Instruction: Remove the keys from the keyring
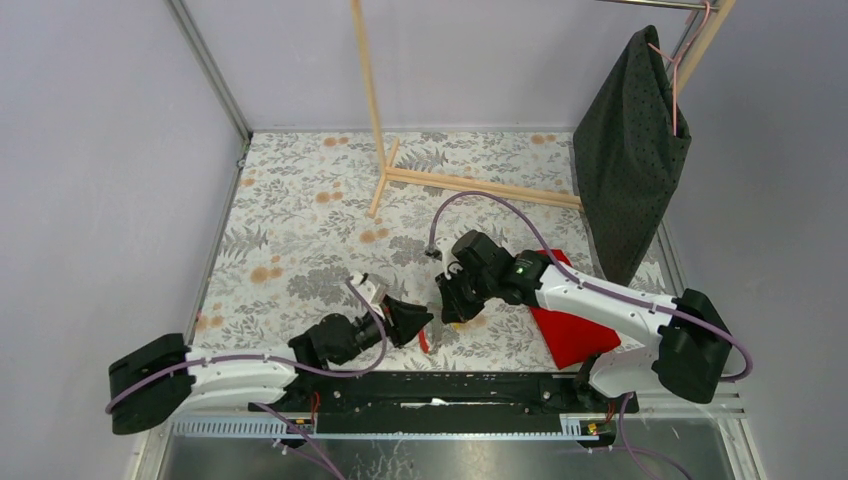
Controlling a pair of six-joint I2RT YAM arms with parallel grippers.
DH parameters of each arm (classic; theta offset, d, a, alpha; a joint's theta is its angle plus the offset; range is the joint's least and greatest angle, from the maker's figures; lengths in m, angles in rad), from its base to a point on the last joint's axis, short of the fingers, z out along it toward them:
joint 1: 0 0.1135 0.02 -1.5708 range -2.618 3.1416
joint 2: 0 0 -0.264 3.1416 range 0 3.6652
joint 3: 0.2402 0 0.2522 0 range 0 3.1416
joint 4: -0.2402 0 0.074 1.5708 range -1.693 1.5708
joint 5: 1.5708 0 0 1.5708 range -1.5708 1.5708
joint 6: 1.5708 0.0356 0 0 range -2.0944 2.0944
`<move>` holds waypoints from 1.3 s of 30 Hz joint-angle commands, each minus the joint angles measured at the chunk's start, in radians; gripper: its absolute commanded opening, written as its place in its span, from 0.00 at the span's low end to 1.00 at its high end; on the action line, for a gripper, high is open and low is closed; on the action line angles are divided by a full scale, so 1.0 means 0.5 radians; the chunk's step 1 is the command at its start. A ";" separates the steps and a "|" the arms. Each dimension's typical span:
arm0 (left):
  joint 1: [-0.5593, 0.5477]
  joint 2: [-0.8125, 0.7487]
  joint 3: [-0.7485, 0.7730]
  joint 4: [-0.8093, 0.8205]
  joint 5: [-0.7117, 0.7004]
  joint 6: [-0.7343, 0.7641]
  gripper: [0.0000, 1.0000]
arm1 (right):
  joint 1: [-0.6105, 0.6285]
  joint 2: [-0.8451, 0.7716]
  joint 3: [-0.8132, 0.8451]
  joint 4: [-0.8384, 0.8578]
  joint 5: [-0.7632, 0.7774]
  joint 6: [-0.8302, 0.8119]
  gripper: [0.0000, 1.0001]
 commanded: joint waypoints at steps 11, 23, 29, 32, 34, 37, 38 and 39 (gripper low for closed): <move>-0.282 1.057 -0.228 1.695 -0.261 0.978 0.27 | 0.052 -0.173 0.091 -0.093 -0.171 -0.376 0.00; -0.288 1.011 -0.230 1.660 0.079 1.224 0.30 | 0.053 -0.209 0.104 -0.146 -0.117 -0.509 0.00; -0.288 0.970 -0.228 1.589 0.087 1.293 0.31 | 0.073 -0.328 0.078 -0.129 0.032 -0.691 0.00; -0.288 0.907 -0.198 1.439 0.115 1.327 0.31 | 0.094 -0.424 0.013 -0.025 0.047 -0.823 0.00; -0.288 0.864 -0.193 1.404 0.108 1.342 0.31 | 0.113 -0.483 -0.023 0.046 0.079 -0.909 0.00; -0.288 0.768 -0.179 1.315 0.097 1.375 0.31 | 0.150 -0.549 -0.062 0.124 0.117 -1.070 0.00; -0.288 0.731 -0.165 1.247 0.096 1.385 0.31 | 0.161 -0.572 -0.073 0.147 0.127 -1.119 0.00; -0.288 0.695 -0.152 1.189 0.088 1.399 0.31 | 0.172 -0.583 -0.082 0.169 0.134 -1.169 0.00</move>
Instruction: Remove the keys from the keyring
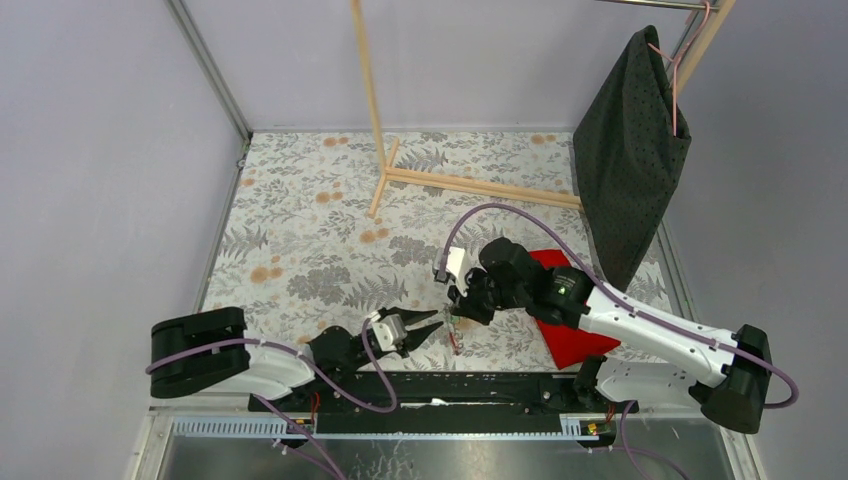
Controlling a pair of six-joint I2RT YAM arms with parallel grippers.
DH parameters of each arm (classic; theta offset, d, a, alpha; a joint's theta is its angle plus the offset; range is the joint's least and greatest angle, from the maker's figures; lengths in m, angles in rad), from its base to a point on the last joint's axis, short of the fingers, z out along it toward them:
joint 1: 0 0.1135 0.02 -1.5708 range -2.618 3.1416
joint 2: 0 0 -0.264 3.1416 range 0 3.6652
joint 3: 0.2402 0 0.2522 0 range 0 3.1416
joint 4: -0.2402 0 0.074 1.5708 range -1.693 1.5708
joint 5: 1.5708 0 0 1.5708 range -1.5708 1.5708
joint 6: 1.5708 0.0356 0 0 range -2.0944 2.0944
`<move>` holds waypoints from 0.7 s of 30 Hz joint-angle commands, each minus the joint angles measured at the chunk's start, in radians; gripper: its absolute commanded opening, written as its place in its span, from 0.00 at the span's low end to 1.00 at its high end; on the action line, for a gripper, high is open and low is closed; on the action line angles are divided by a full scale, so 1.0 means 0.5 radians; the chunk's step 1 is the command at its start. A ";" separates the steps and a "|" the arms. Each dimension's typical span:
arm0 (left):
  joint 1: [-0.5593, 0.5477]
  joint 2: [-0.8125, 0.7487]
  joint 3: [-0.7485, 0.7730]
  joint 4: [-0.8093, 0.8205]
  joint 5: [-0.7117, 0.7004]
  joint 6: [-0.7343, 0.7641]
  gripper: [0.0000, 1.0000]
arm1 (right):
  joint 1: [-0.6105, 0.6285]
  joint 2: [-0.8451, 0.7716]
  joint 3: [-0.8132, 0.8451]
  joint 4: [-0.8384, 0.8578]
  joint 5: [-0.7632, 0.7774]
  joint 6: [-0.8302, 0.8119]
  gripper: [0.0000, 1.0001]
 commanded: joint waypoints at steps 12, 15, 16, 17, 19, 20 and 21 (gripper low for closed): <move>-0.005 -0.242 -0.030 -0.145 -0.019 0.046 0.31 | 0.092 -0.070 -0.024 0.227 0.088 -0.479 0.00; -0.007 -0.229 -0.031 -0.134 -0.029 0.039 0.30 | 0.097 -0.062 -0.021 0.214 0.080 -0.461 0.00; -0.006 -0.222 -0.032 -0.117 -0.039 0.037 0.30 | 0.101 -0.059 -0.019 0.210 0.083 -0.451 0.00; -0.005 -0.215 -0.032 -0.090 -0.042 0.036 0.30 | 0.104 -0.055 -0.018 0.201 0.089 -0.439 0.00; -0.005 -0.208 0.017 -0.063 -0.038 0.027 0.30 | 0.108 -0.045 -0.012 0.197 0.107 -0.411 0.00; -0.005 -0.206 0.027 -0.065 -0.034 0.022 0.30 | 0.110 -0.037 -0.005 0.190 0.112 -0.400 0.00; -0.005 -0.203 0.037 -0.068 -0.029 0.017 0.30 | 0.114 -0.029 0.002 0.186 0.117 -0.385 0.00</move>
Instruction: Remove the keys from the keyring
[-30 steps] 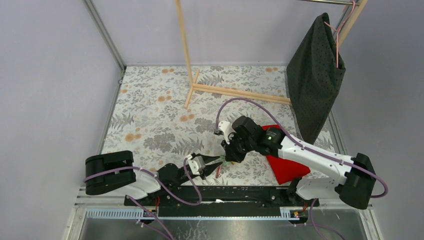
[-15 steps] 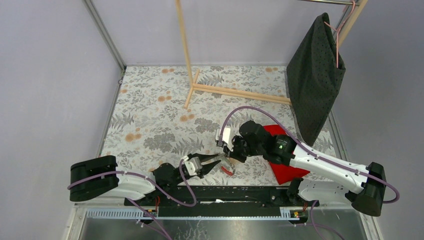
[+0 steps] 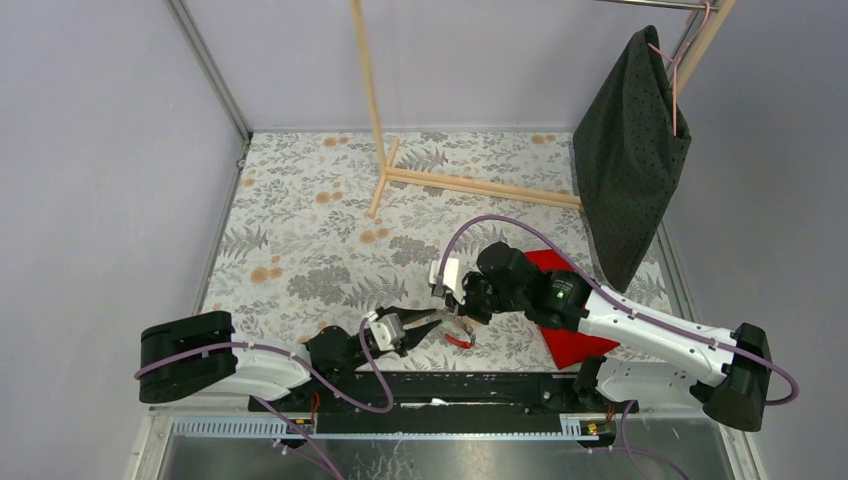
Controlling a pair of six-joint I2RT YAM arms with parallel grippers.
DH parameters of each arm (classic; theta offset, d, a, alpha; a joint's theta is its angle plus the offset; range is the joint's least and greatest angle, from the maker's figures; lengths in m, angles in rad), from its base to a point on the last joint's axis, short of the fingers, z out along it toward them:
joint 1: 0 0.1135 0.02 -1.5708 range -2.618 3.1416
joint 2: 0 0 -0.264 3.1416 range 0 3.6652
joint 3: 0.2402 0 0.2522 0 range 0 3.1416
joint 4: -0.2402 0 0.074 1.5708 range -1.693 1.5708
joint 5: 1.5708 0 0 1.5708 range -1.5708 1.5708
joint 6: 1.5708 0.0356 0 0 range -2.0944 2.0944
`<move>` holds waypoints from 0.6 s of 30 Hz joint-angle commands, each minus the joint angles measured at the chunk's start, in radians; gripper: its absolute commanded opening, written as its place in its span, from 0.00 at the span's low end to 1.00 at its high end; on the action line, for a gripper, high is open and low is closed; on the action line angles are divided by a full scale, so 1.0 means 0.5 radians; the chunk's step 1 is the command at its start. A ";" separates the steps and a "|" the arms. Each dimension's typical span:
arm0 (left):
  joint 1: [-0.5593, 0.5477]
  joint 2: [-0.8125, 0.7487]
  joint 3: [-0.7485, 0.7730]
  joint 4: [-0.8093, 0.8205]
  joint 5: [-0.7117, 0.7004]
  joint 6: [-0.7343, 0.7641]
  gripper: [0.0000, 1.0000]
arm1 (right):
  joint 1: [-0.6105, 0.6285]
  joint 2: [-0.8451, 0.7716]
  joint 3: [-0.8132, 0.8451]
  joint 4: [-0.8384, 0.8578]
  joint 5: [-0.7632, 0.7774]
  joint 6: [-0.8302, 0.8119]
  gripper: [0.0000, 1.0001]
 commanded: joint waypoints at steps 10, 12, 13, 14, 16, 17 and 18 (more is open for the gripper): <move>-0.005 0.139 0.059 0.274 0.005 -0.033 0.29 | 0.073 0.042 0.070 0.070 0.049 0.064 0.00; -0.005 0.152 0.069 0.283 0.000 -0.030 0.28 | 0.082 0.045 0.070 0.064 0.049 0.070 0.00; -0.005 0.155 0.069 0.290 -0.004 -0.028 0.27 | 0.085 0.045 0.065 0.067 0.049 0.074 0.00; -0.005 0.155 0.073 0.295 -0.009 -0.025 0.27 | 0.088 0.045 0.064 0.063 0.051 0.079 0.00; -0.005 0.158 0.077 0.295 -0.008 -0.021 0.27 | 0.092 0.048 0.062 0.060 0.057 0.084 0.00; -0.005 0.159 0.078 0.302 -0.001 -0.021 0.26 | 0.095 0.047 0.061 0.059 0.058 0.086 0.00; -0.005 0.163 0.078 0.307 0.007 -0.022 0.26 | 0.095 0.048 0.060 0.059 0.059 0.087 0.00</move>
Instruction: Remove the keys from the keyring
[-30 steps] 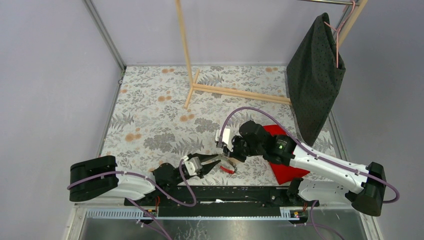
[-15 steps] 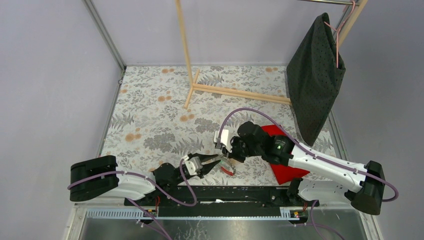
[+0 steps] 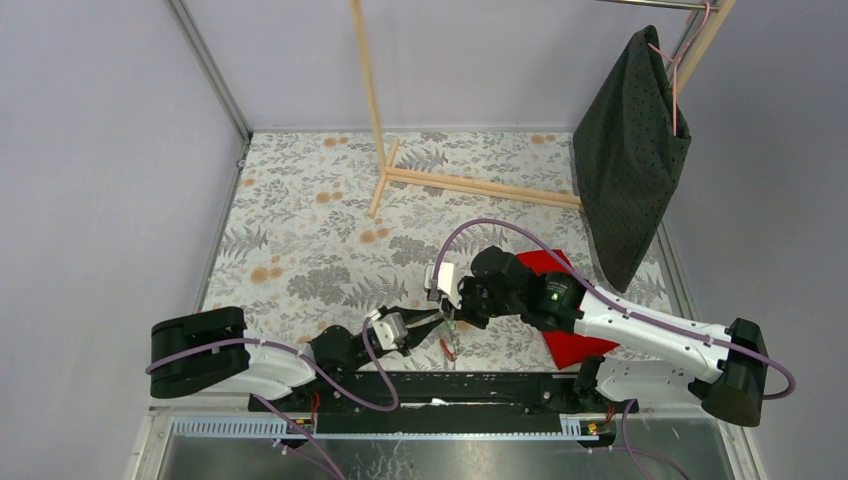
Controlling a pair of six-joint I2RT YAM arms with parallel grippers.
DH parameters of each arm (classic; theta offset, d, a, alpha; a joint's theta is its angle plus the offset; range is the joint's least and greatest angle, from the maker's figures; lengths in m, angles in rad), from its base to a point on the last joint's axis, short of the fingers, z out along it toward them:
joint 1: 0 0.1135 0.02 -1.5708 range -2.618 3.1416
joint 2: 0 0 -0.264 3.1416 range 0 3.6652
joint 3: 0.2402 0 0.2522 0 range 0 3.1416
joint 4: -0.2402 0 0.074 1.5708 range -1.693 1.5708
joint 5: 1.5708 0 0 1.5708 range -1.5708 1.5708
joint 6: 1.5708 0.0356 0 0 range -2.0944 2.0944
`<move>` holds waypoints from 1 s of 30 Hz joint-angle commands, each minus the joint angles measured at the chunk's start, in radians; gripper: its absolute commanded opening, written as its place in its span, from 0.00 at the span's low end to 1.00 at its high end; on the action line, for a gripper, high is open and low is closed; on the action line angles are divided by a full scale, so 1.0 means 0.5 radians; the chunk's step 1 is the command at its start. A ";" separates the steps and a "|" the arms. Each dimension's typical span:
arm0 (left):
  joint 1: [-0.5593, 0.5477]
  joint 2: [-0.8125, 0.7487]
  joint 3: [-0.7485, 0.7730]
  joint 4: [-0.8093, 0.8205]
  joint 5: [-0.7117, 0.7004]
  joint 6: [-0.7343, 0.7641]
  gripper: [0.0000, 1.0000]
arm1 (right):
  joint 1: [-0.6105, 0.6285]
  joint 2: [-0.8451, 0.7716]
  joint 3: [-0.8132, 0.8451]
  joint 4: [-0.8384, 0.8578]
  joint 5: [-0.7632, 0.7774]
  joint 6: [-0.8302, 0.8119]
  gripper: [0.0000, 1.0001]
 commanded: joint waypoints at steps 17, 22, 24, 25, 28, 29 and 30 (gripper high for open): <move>-0.005 0.080 0.107 0.106 0.073 0.015 0.17 | 0.052 0.012 0.028 0.064 0.036 0.053 0.00; -0.005 0.081 0.146 0.005 0.100 0.002 0.03 | 0.059 0.005 0.005 0.066 0.026 0.067 0.00; -0.005 0.062 0.165 -0.066 0.125 -0.002 0.00 | 0.059 0.001 0.002 0.067 0.036 0.070 0.00; -0.005 0.049 0.169 -0.099 0.127 -0.008 0.00 | 0.059 -0.001 0.002 0.063 0.047 0.071 0.00; -0.008 -0.016 0.169 -0.203 0.133 0.007 0.00 | 0.059 -0.001 0.015 0.004 0.126 0.065 0.00; -0.010 -0.040 0.164 -0.240 0.133 0.020 0.00 | 0.059 -0.003 0.025 -0.019 0.155 0.065 0.00; -0.015 -0.061 0.158 -0.280 0.136 0.038 0.00 | 0.061 -0.001 0.031 -0.041 0.179 0.065 0.00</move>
